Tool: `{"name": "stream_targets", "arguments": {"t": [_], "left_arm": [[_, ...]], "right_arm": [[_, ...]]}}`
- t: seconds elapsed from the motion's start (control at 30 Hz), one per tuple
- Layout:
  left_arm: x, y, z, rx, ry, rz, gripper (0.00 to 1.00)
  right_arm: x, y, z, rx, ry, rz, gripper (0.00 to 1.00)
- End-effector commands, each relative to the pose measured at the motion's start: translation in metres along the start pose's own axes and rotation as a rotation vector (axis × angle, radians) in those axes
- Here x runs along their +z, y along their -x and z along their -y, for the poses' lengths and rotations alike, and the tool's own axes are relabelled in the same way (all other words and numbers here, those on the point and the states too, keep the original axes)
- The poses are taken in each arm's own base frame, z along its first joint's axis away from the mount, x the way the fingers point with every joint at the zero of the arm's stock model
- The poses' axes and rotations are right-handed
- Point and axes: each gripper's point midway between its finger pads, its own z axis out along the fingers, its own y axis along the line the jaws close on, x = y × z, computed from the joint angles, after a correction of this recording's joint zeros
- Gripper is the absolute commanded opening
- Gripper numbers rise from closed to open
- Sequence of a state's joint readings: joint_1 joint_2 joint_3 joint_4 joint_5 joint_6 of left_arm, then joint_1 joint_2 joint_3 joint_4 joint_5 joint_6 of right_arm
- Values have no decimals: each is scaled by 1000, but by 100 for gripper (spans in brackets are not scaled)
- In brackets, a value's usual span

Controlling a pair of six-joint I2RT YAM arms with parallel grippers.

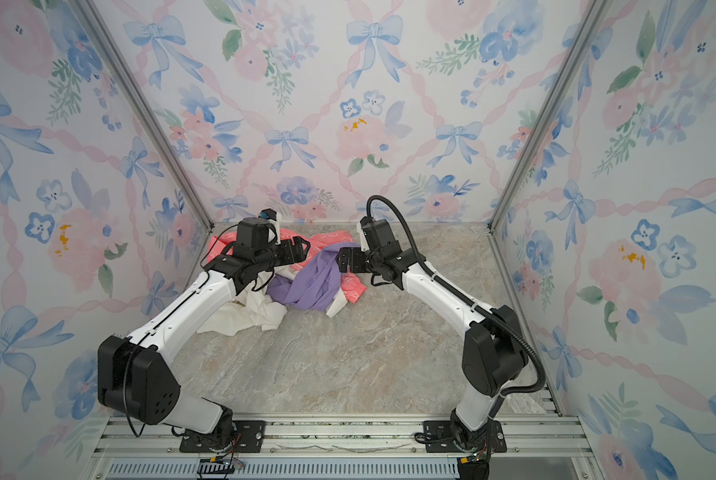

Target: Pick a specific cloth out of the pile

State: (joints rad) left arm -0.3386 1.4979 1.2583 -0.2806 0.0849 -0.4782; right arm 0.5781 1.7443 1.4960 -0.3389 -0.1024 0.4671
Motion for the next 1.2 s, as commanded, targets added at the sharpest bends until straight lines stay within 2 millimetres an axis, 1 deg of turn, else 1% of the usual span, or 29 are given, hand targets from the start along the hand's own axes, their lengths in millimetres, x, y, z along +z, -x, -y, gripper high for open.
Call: {"name": "stream_targets", "arguments": {"t": [0.0,0.13,0.23,0.4,0.47,0.63,0.77,0.8,0.87,0.93,1.03,1.1,1.17], "left_arm": [[5,-23,5,80,3,-47,86],[23,-55,6,111,6,-136,80],[36,-72,8,151,21,-180,79],[60,-95,4,172,31,-260,76],[69,-102,0,173,48,-281,75],[92,-112,-8,179,78,-319,72],[107,-120,-13,175,91,-347,63],[110,-122,-14,175,93,-353,58],[114,-122,-15,174,94,-356,42],[115,-118,-13,172,91,-348,28],[108,-96,-6,173,90,-292,9],[100,-75,1,175,85,-238,2],[90,-51,8,177,74,-182,0]], "right_arm": [[0,15,-12,114,47,49,99],[-1,20,-3,184,34,72,98],[-6,21,5,191,12,81,98],[-14,21,18,206,-23,89,99],[-18,21,22,209,-33,95,99],[-25,22,25,218,-40,105,99],[-26,21,27,222,-47,102,99],[-25,20,28,222,-50,100,99],[-25,20,28,222,-52,102,99],[-26,21,29,221,-53,104,99],[-26,23,31,221,-58,109,99],[-27,25,31,222,-56,115,99],[-27,25,30,220,-52,118,99]]}}
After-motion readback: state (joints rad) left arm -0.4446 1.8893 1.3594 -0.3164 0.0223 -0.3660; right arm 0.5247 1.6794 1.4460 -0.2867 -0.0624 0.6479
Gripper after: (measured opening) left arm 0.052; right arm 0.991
